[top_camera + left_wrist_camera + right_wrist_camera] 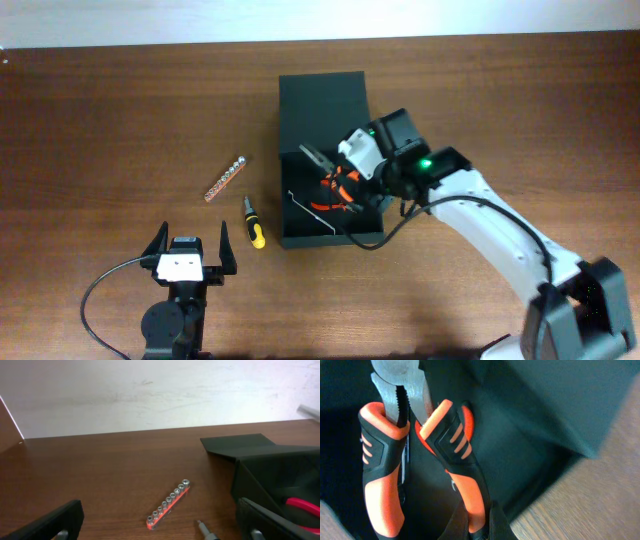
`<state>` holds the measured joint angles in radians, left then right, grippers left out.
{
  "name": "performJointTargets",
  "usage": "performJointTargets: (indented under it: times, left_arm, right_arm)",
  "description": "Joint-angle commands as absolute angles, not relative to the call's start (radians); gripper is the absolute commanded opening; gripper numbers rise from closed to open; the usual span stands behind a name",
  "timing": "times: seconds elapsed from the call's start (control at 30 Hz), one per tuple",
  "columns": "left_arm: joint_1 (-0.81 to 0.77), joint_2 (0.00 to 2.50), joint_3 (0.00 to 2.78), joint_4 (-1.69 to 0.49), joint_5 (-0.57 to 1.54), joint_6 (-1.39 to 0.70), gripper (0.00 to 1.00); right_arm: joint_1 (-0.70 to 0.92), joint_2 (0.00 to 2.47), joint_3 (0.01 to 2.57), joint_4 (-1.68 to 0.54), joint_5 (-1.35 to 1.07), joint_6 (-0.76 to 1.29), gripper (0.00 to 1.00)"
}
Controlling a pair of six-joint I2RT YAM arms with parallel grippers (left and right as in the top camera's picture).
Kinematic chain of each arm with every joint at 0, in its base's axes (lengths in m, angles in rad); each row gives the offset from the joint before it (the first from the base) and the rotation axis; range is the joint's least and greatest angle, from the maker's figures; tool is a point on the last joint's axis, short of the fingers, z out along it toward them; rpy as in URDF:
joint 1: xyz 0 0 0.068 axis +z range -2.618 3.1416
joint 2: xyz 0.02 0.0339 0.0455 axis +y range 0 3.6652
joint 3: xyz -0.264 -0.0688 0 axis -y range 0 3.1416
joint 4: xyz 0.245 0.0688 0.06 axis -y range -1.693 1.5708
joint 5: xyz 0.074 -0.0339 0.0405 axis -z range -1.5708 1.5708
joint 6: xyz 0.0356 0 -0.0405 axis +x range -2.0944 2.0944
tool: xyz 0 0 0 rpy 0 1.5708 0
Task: Pack container
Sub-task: 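Lower the pliers into the box and open the right gripper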
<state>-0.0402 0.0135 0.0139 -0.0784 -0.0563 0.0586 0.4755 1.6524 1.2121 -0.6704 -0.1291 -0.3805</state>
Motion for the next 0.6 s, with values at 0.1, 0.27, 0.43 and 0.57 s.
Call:
performJointTargets:
  times: [0.1, 0.27, 0.43, 0.57]
  left_arm:
    - [-0.043, 0.006, 0.009, -0.079, -0.049, 0.057, 0.99]
    - [-0.043, 0.006, 0.009, -0.079, -0.049, 0.057, 0.99]
    - [-0.043, 0.006, 0.009, -0.079, -0.049, 0.057, 0.99]
    - [-0.043, 0.006, 0.009, -0.079, -0.049, 0.057, 0.99]
  right_arm:
    - [0.492, 1.733, 1.245, -0.634, -0.126, -0.415, 0.04]
    - [0.492, 1.782, 1.245, -0.621, -0.123, -0.416, 0.04]
    - [0.492, 1.809, 1.245, -0.619, -0.123, -0.416, 0.04]
    - [0.492, 1.826, 1.245, -0.619, -0.123, -0.415, 0.04]
